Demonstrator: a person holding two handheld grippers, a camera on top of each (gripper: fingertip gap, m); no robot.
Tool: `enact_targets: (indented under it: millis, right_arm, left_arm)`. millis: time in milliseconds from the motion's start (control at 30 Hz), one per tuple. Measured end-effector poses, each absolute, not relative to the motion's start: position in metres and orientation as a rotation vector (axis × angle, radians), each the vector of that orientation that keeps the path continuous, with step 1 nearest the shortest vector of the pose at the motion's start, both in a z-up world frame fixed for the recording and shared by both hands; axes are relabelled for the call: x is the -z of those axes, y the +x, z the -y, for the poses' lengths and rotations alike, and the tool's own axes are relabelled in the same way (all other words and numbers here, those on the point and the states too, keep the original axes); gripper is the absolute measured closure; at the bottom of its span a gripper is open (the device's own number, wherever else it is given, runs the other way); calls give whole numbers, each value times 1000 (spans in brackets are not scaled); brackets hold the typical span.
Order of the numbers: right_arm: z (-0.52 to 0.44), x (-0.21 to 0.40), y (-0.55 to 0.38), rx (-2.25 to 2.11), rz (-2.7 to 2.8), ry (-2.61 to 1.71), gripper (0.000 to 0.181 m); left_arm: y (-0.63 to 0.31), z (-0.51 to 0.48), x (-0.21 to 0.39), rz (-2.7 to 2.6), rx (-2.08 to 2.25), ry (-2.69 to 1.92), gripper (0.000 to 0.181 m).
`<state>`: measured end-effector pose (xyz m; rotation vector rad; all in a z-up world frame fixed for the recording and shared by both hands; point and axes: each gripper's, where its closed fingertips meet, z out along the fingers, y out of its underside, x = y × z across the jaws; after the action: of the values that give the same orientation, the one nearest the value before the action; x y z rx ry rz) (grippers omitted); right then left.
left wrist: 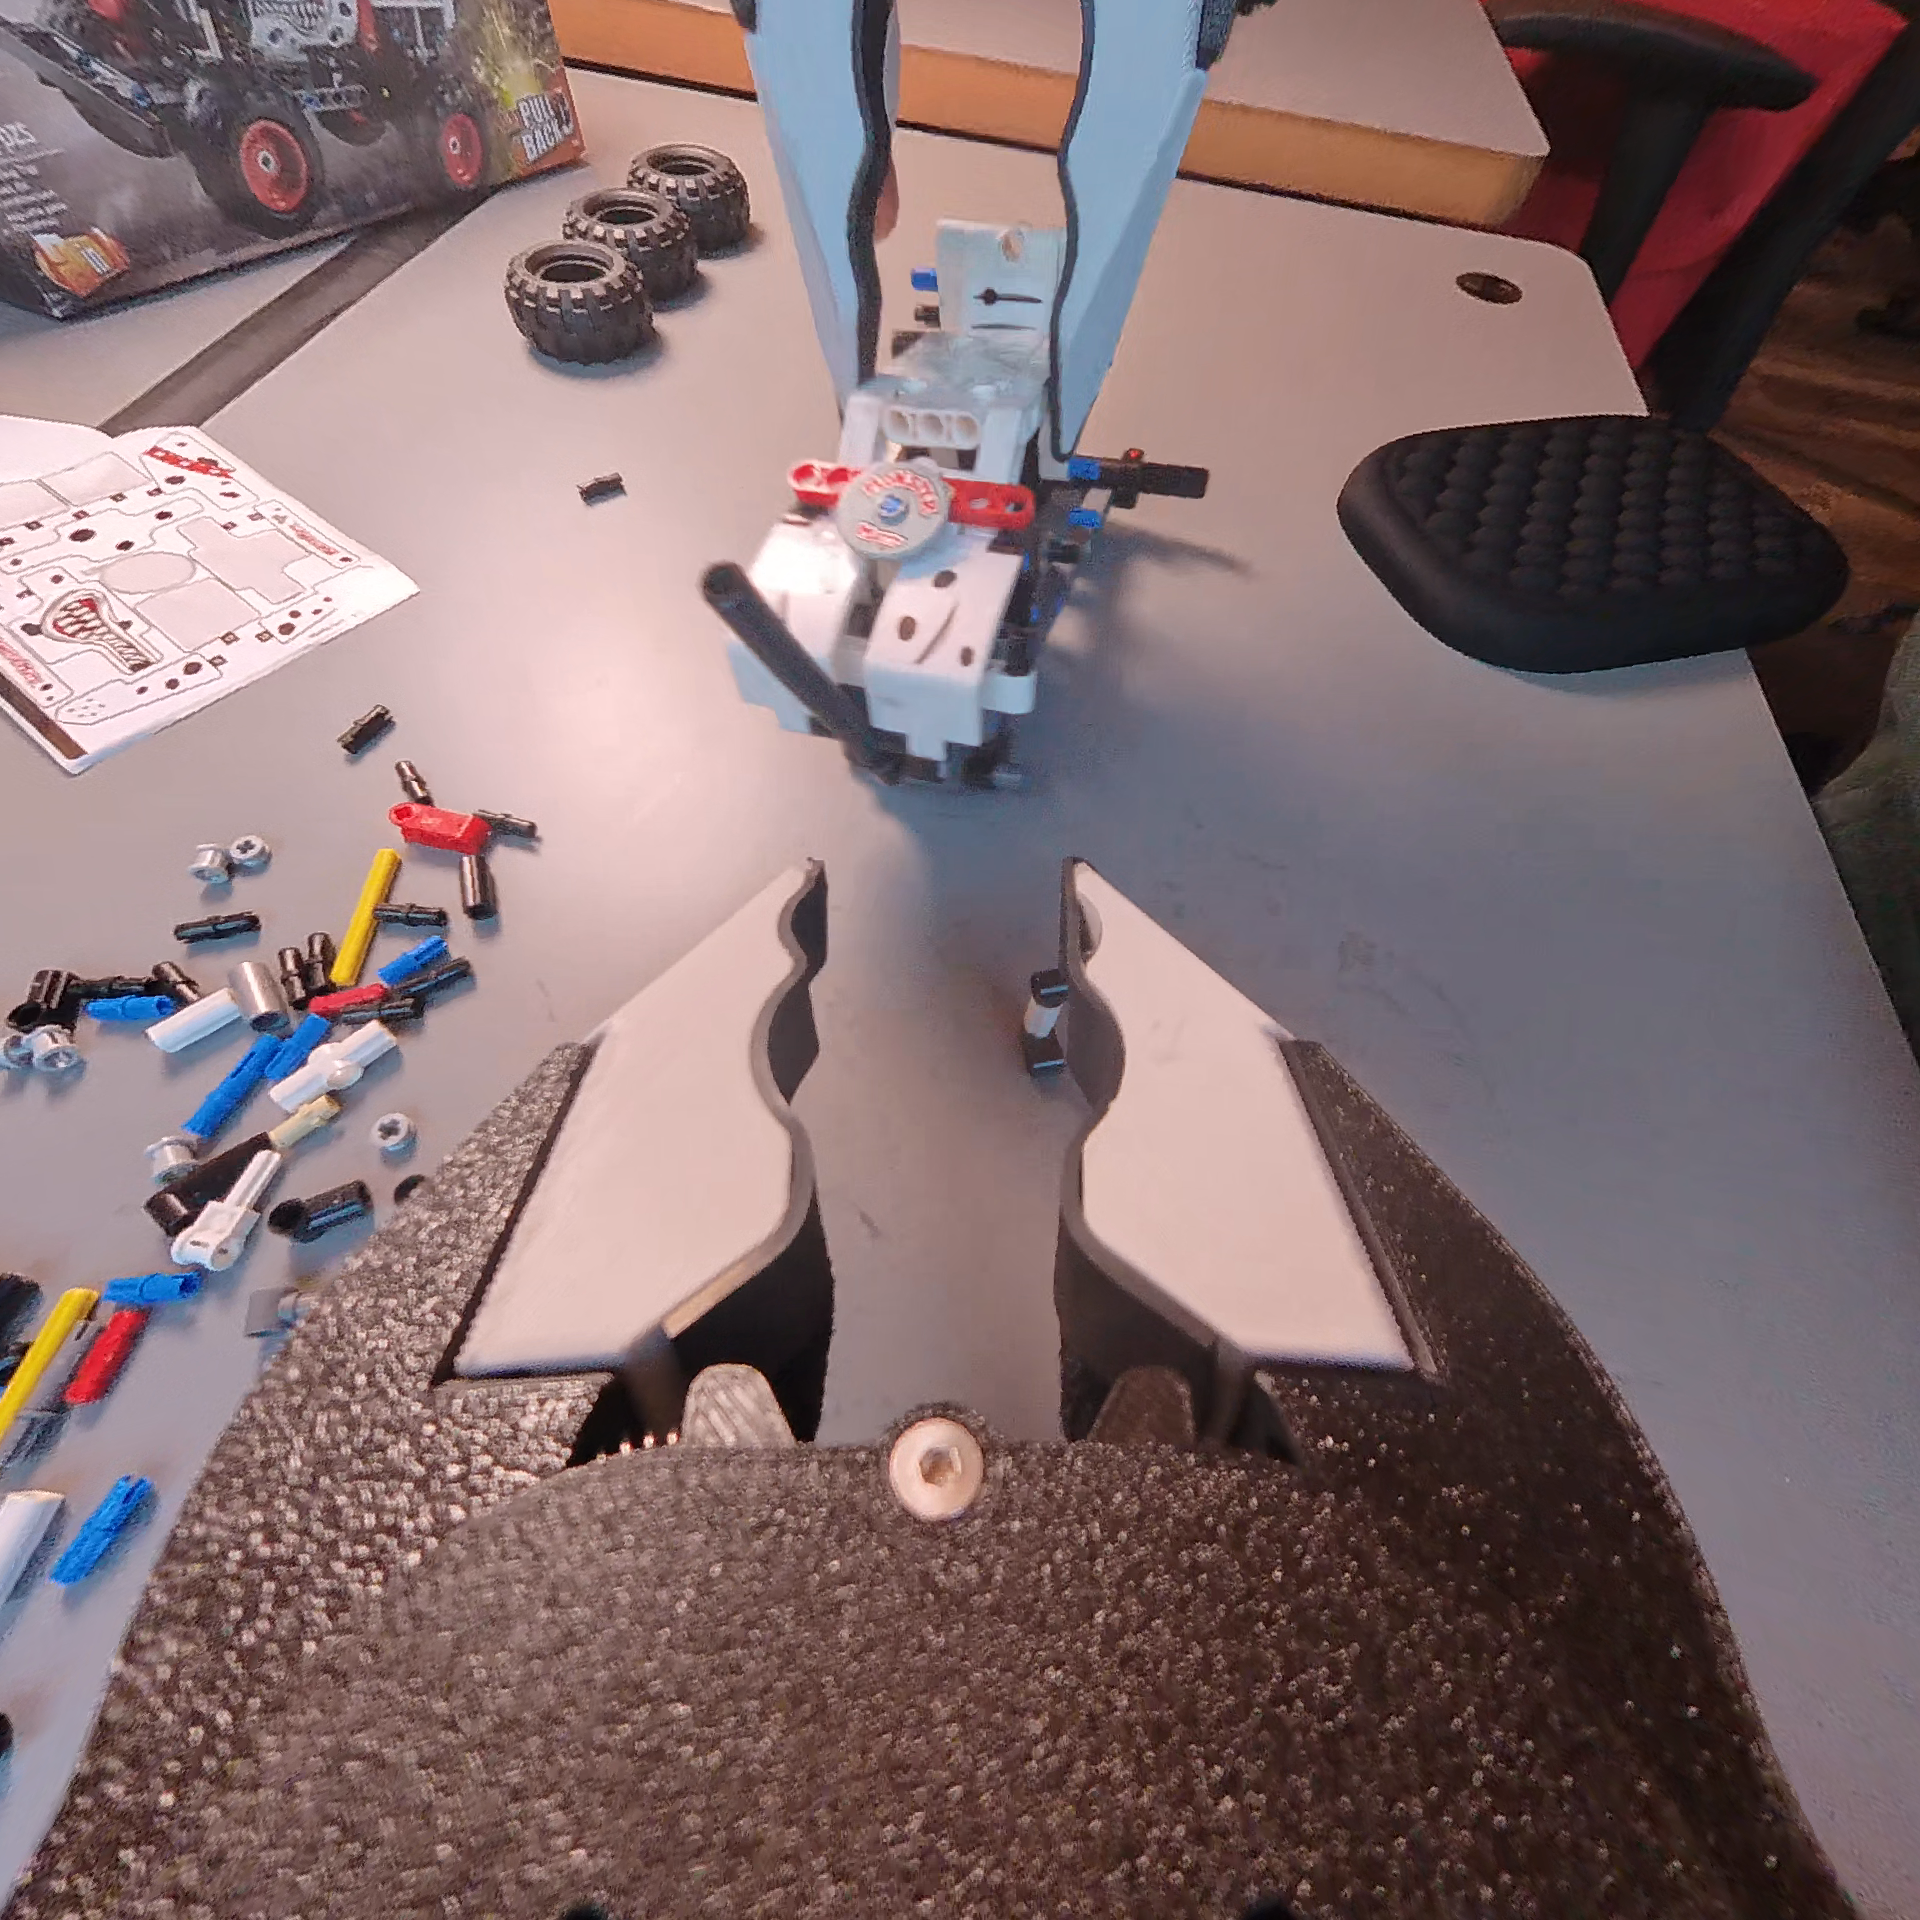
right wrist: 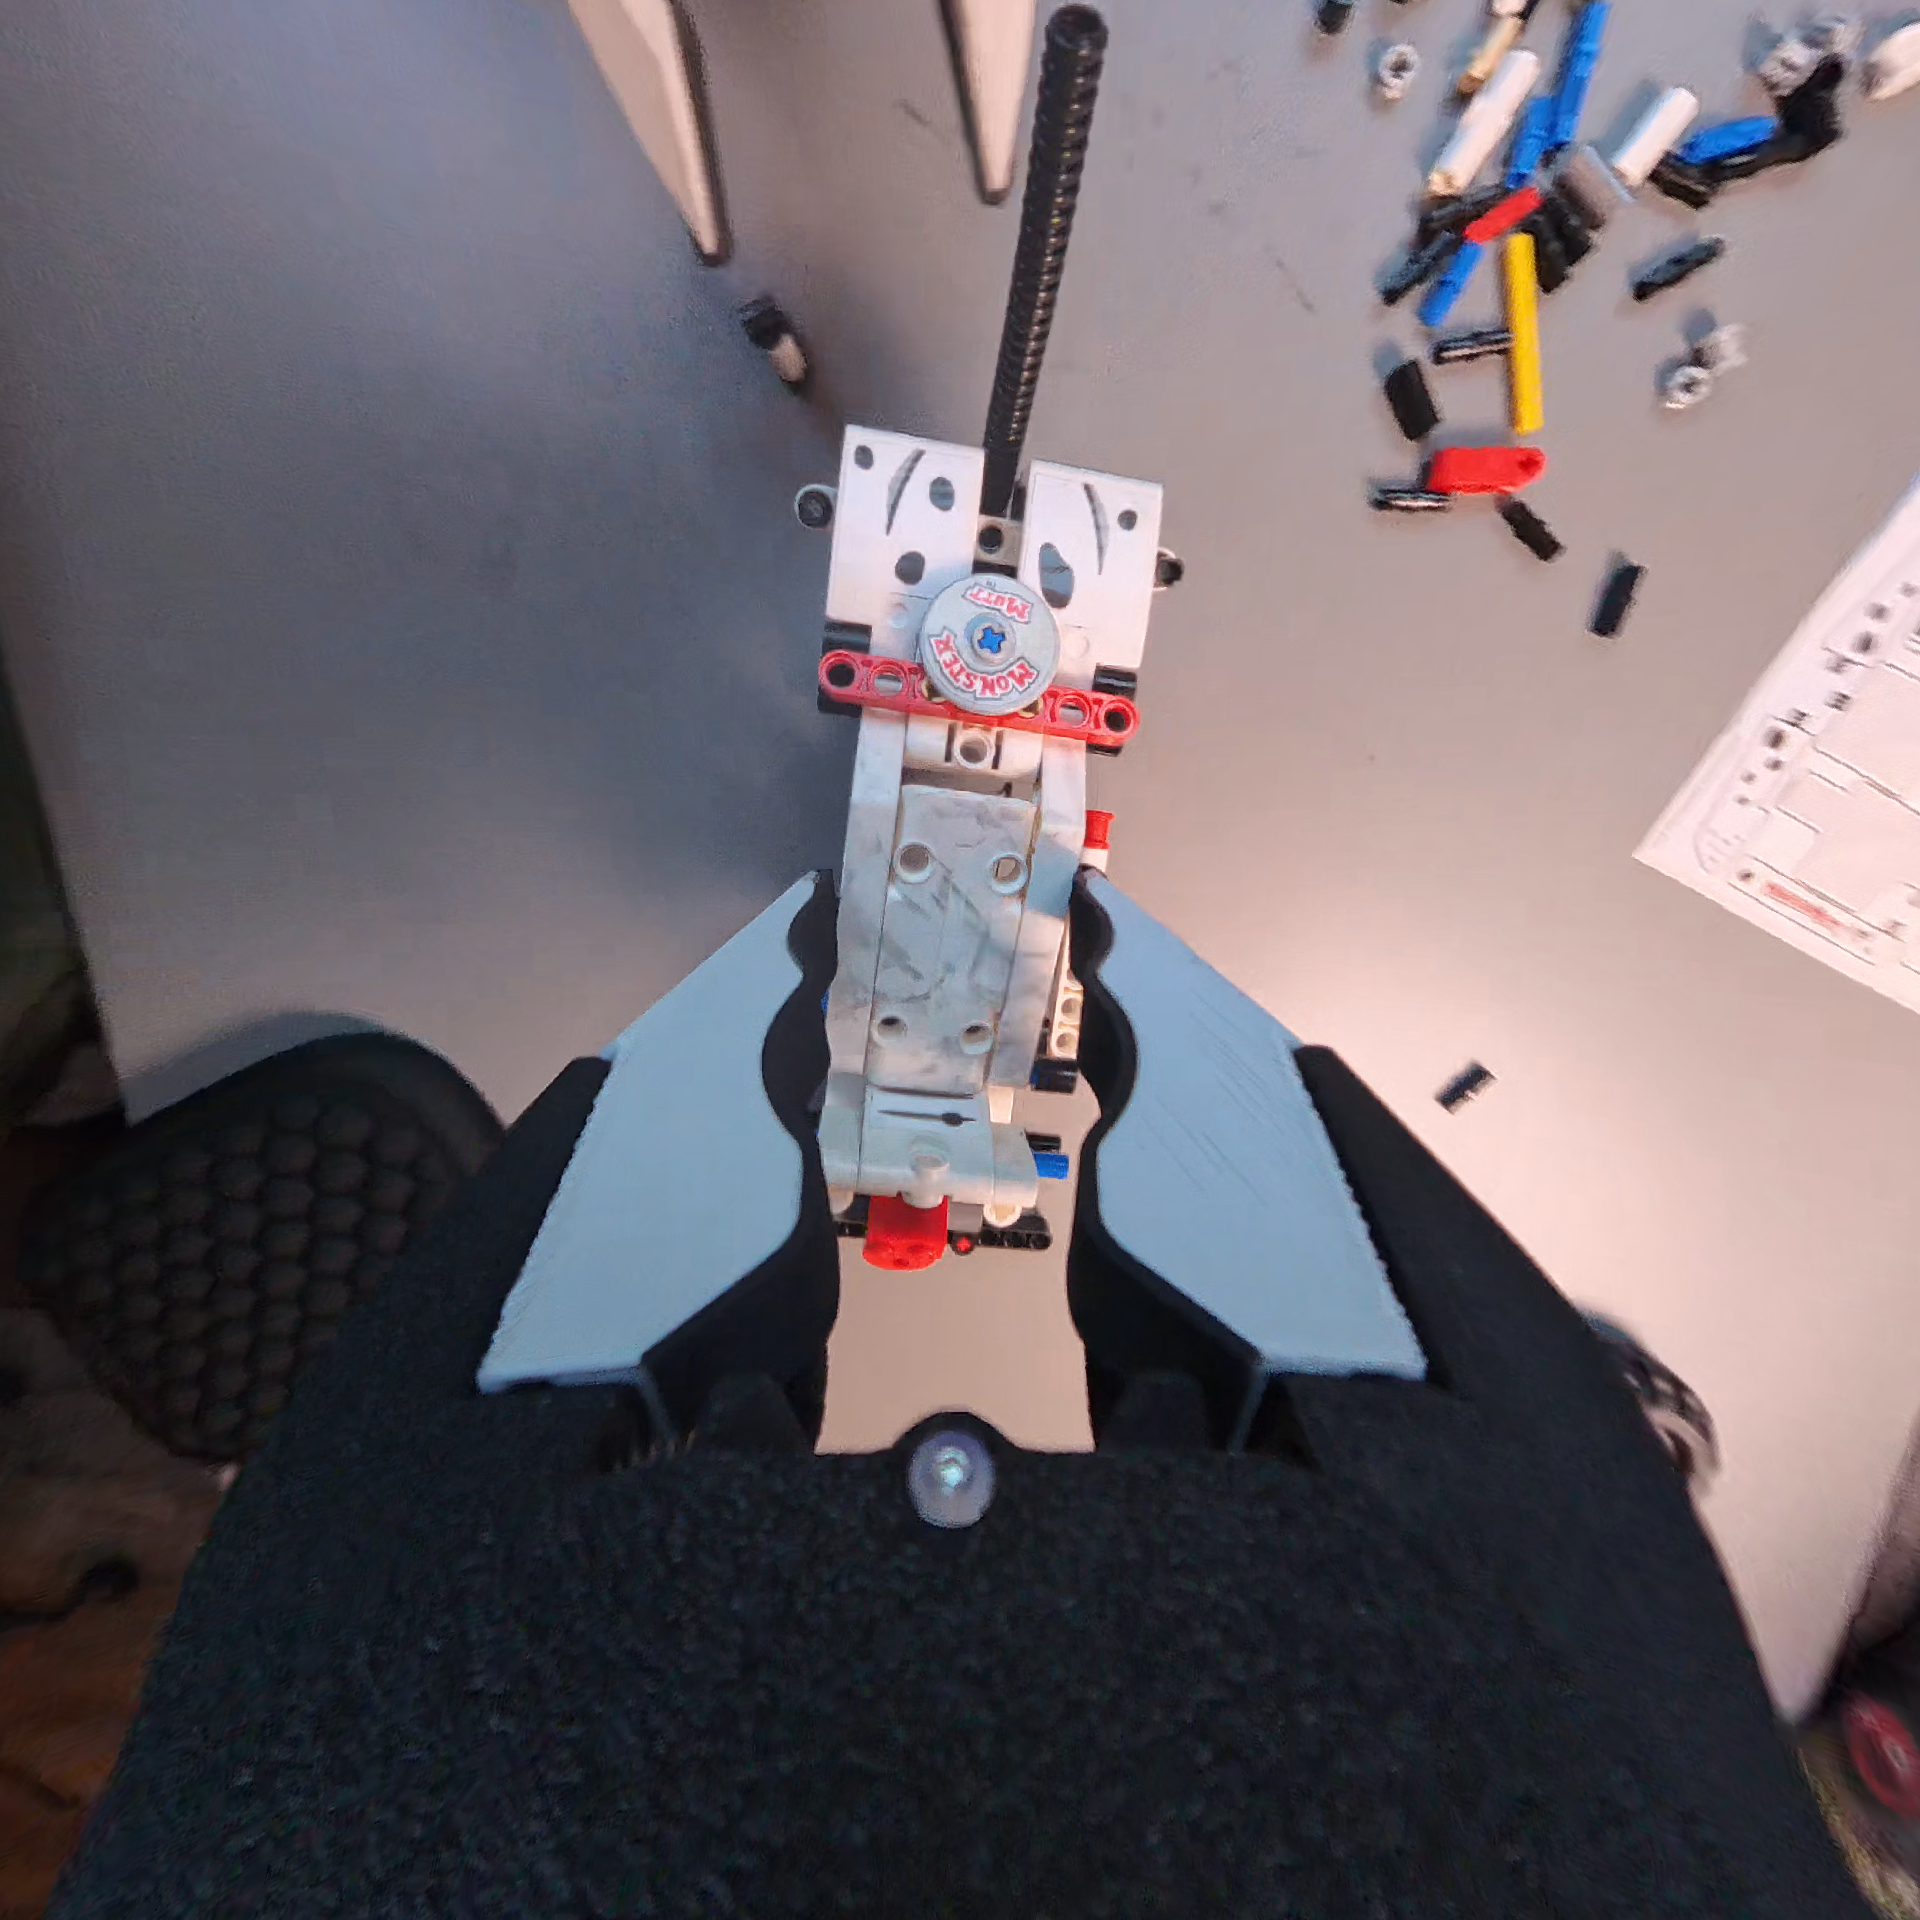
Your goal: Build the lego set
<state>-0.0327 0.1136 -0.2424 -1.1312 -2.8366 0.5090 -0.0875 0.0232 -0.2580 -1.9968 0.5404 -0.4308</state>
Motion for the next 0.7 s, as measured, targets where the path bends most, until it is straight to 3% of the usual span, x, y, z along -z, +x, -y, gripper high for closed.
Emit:
enact_targets:
  millis: [267,700]
  right_arm:
    - [-107,231,-38,-920,3032,-1269,137]
    - [-114,242,-60,-868,2810,-974,137]
  left_arm:
    - [-92,-12,236,-503,604,-1877,139]
    - [-77,2,281,-696,569,-2092,137]
